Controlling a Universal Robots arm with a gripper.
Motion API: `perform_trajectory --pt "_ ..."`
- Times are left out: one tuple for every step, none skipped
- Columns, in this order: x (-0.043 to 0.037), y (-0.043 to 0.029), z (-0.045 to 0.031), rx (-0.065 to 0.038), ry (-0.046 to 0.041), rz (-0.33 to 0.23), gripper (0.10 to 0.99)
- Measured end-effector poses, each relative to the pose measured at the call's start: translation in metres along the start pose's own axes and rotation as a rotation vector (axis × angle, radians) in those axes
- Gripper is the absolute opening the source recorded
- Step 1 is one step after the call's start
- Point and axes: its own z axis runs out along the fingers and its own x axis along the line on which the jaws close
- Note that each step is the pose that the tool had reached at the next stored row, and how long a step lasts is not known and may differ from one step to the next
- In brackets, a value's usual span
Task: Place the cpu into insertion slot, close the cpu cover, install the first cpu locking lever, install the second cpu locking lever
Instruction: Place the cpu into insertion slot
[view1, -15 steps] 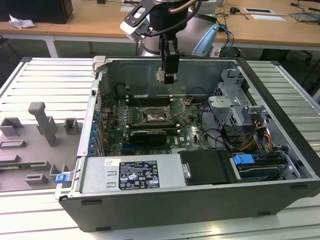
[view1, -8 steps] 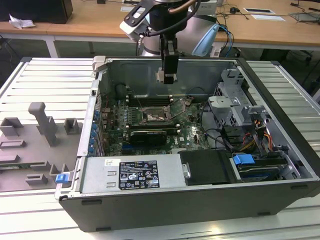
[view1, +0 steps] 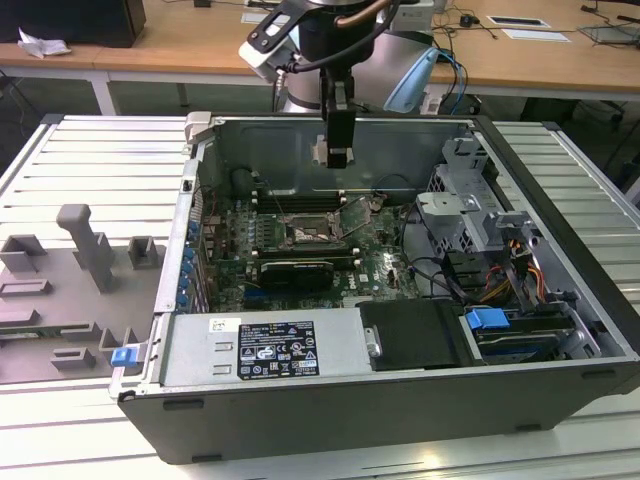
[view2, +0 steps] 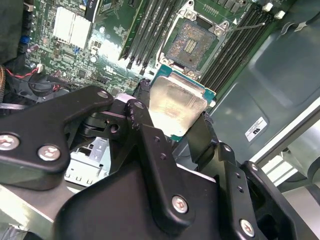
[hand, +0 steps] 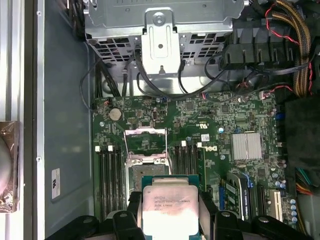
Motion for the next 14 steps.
perform_trajectory --pt "0.0 0.0 0.0001 0.0 -0.0001 0.002 0.537" --pt "0.0 0.0 0.0001 0.0 -0.0003 0.004 0.537" --pt "0.0 0.0 0.0001 0.0 -0.0007 0.008 0.537" --pt "0.0 0.0 0.0002 0.0 -0.0012 0.014 0.537" --pt "0.0 0.0 0.0003 0.0 -0.0015 0.017 0.537" --pt "0.0 0.0 0.0003 0.0 -0.0016 0.019 0.537" --pt "0.0 0.0 0.0003 0.0 -0.0019 0.022 0.537" --pt "0.0 0.0 0.0003 0.0 -0.0022 0.024 0.537" --pt "0.0 0.0 0.0003 -0.001 -0.0027 0.03 0.537" --pt "0.0 0.0 0.0004 -0.001 -0.0035 0.04 0.537" --pt "0.0 0.0 0.0006 -0.001 -0.0043 0.048 0.537" --pt "0.0 -0.0003 0.0033 -0.001 -0.0043 0.048 0.537" --pt "-0.0001 -0.0005 0.0058 -0.001 -0.0043 0.048 0.537" --pt "-0.0001 -0.0006 0.0067 -0.001 -0.0043 0.048 0.537"
